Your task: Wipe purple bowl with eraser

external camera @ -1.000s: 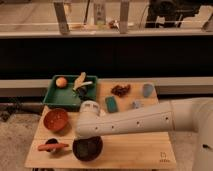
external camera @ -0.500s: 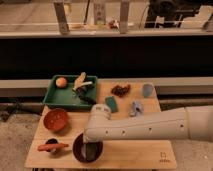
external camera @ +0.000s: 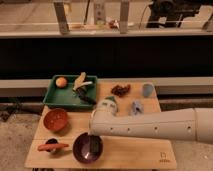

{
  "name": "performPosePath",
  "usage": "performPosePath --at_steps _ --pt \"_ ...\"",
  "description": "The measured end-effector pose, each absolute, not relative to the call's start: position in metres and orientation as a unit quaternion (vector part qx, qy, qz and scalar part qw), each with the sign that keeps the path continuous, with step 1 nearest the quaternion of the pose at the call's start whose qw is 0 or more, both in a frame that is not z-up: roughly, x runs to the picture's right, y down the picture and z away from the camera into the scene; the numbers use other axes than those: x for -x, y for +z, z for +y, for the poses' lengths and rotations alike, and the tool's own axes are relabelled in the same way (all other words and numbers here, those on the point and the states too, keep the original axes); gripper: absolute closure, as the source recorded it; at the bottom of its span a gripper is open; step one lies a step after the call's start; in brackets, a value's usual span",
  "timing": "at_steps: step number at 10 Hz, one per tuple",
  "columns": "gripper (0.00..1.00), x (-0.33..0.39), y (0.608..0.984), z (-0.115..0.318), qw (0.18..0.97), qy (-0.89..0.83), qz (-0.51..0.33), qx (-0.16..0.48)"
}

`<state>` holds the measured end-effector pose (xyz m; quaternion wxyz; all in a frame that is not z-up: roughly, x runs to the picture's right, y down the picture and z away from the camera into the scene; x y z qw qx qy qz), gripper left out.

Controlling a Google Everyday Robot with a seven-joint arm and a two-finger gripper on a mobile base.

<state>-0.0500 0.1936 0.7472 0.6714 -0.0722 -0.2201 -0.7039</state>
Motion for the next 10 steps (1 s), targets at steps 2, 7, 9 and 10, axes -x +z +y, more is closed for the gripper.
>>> performPosePath --at_steps 2,7,9,10 --pt "0.99 0.064 0.754 0.187 0.663 -0.712 -0.223 0.065" --pt "0.99 0.118 0.749 0.205 0.62 -0.735 -0.272 0.047" --pt "0.99 0.126 0.738 0.224 0.605 -0.742 -0.284 0.048" --pt "0.99 0.125 0.734 0.229 0.605 -0.741 -0.287 0.049"
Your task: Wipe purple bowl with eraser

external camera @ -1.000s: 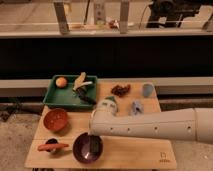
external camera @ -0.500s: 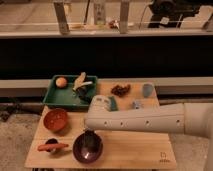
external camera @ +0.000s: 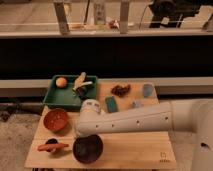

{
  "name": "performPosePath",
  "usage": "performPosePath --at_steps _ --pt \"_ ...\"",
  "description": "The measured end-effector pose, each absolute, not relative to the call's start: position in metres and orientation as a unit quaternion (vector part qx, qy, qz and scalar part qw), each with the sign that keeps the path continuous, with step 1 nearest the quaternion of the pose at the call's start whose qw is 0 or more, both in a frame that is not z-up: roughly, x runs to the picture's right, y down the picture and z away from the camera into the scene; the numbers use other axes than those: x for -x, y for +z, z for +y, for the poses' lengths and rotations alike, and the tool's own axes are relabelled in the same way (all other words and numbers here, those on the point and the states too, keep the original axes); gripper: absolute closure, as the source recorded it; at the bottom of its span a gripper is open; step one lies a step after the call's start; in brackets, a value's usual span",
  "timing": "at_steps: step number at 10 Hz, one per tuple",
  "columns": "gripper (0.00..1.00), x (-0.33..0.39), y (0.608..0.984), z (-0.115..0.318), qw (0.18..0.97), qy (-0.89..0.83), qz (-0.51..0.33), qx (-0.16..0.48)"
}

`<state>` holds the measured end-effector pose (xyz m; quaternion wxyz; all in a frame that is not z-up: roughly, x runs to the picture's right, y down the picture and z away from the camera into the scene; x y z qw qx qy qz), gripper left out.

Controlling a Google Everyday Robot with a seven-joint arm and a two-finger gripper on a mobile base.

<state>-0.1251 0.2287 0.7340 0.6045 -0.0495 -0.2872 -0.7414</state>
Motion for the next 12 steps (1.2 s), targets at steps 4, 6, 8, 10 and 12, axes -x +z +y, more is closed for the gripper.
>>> performPosePath --at_steps 4,6,8,10,12 --pt "0.99 0.092 0.725 0.23 0.625 -0.73 -0.27 0.062" --pt "0.99 0.069 0.723 0.222 0.642 -0.722 -0.249 0.067" --pt "0.99 0.057 0.725 0.212 0.65 -0.72 -0.232 0.074" --pt "0.99 0.059 0.733 0.2 0.65 -0.723 -0.222 0.071" --pt "0.99 0.071 0.742 0.186 0.644 -0.732 -0.213 0.062"
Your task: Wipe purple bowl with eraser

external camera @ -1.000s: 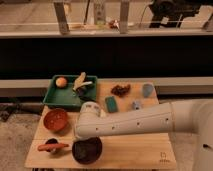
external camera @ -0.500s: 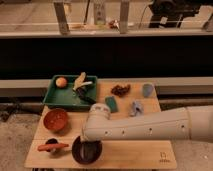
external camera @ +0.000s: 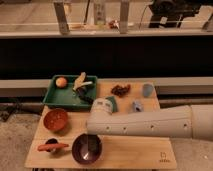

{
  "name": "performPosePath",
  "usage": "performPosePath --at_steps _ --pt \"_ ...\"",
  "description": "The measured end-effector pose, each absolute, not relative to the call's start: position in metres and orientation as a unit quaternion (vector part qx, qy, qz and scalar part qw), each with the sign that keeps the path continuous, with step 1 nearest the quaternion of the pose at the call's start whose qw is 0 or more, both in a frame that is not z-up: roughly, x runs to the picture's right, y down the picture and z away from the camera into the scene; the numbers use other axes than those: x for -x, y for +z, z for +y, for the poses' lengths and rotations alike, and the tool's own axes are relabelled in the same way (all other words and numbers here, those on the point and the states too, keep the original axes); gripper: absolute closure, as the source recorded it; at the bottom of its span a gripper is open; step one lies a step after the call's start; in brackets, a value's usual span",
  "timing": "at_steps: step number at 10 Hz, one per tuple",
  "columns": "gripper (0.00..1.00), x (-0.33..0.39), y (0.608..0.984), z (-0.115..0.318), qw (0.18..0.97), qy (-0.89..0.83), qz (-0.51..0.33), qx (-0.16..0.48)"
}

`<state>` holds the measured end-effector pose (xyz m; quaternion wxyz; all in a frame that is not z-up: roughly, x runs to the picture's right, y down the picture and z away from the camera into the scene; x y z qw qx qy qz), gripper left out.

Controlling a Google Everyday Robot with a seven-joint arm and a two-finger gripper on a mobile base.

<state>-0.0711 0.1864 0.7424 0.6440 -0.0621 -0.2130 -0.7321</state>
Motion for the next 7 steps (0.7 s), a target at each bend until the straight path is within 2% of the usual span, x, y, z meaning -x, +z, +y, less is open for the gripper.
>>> performPosePath --at_steps 4,7 --pt "0.99 0.107 0.746 0.176 0.625 -0.749 -0.219 0.035" --pt "0.99 0.135 0.737 0.19 0.597 -0.762 -0.249 0.028"
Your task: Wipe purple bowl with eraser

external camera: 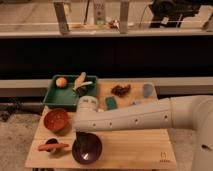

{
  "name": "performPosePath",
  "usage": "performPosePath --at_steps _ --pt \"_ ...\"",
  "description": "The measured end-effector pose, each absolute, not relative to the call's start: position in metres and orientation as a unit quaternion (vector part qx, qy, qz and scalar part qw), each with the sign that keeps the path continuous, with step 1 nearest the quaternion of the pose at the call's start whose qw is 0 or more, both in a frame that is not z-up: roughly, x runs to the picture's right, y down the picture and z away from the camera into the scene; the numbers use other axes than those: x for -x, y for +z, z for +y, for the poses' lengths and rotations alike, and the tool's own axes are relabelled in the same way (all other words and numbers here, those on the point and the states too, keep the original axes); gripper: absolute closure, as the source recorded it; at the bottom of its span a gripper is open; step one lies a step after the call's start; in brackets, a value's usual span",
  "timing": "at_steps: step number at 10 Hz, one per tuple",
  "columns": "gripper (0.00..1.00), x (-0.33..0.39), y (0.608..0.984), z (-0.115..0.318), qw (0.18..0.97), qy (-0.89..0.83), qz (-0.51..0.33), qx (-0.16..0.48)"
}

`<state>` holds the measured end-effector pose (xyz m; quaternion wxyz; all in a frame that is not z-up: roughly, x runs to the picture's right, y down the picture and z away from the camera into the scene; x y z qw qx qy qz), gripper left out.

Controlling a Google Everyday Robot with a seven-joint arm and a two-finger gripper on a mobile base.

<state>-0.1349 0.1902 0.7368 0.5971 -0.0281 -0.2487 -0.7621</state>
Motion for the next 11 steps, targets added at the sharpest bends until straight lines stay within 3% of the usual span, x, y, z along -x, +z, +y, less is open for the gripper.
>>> performPosePath --at_steps 6,11 --pt "0.99 0.117 0.723 0.233 0.591 -0.75 -0.29 0.059" --pt "0.99 0.064 0.727 0.214 0.63 -0.733 -0.241 0.09"
